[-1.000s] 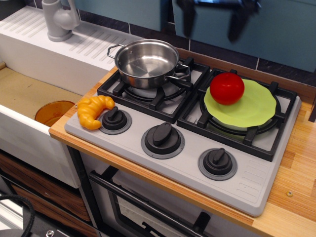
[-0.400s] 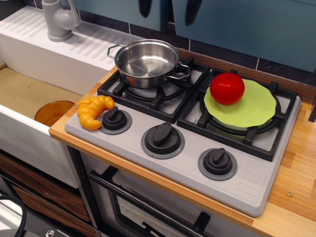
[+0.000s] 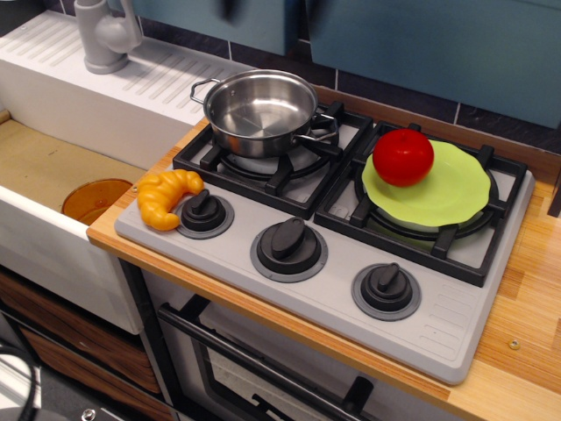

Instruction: Put apple on plate and crossaint in pot or pan on stove

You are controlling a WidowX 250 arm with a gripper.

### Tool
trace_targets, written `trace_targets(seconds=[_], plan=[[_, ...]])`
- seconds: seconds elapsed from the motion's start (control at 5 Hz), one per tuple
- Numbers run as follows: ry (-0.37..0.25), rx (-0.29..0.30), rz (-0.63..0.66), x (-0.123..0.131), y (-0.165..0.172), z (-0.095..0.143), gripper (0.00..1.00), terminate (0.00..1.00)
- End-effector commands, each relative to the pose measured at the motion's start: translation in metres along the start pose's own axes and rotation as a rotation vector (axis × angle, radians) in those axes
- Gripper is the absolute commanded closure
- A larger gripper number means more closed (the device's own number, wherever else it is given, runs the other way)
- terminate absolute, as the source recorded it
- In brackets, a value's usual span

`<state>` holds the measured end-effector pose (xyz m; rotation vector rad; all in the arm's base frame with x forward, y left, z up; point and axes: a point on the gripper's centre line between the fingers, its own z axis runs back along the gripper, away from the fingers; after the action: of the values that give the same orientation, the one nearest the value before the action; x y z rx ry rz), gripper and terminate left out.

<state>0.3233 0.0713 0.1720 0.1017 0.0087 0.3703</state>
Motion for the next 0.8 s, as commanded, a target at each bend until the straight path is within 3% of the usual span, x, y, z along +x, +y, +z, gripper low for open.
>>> trace_targets(seconds=[0.0,0.6], plan=[[-0.177,0.033,0.034,-0.009,0.049,0.016,0.0,0.0],[-0.278,-0.002,0.057,-0.011,0.06,-0.039,0.0,0.0]])
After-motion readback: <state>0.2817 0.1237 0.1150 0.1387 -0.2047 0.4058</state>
